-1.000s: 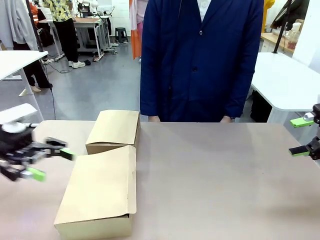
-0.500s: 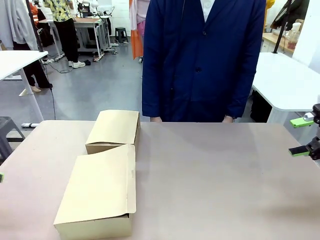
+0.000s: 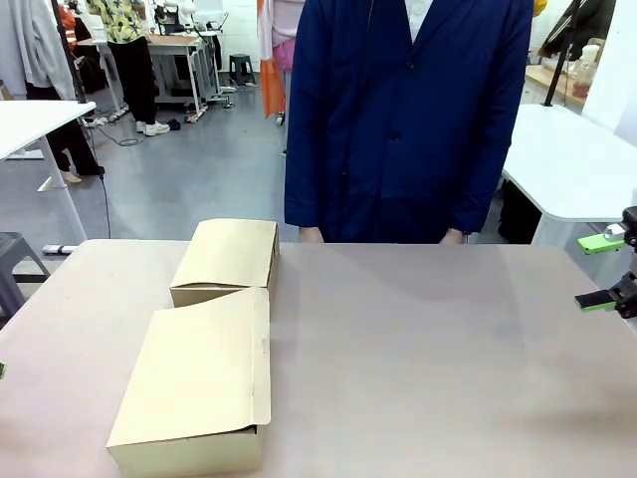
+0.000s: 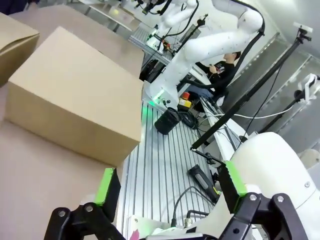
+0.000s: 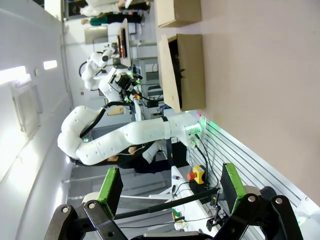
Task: Place items inside the box.
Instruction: Close the lid of the Mailer Box closest to the robot.
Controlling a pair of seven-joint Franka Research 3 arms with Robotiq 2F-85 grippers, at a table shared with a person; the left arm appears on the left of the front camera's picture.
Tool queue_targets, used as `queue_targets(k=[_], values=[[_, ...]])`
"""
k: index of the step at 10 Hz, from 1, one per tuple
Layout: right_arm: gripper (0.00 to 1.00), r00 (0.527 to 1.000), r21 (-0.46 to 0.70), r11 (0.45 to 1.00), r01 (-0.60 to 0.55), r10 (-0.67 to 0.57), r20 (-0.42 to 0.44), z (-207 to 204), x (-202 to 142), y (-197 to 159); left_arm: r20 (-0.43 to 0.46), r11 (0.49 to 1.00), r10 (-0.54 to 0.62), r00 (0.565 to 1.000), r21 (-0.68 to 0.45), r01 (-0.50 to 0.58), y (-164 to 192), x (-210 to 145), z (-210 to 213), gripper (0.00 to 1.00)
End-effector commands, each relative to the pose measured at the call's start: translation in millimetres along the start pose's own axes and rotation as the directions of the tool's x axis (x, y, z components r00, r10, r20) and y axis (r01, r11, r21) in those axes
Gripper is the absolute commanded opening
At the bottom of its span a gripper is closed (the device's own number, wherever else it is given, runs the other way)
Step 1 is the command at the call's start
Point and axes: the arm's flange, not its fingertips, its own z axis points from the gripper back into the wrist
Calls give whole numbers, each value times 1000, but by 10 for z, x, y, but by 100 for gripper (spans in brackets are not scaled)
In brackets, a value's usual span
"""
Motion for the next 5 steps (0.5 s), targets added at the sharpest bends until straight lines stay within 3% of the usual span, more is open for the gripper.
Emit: queue_targets(k=[1, 5], values=[[100, 1000, 16, 1000, 9, -9, 2, 14, 6, 48, -1, 1000, -24, 1000, -14, 24, -73, 53, -44, 100], [100, 1000, 16, 1000, 9, -9, 2, 14, 6, 48, -1, 1000, -24, 1000, -14, 24, -73, 53, -44, 100]])
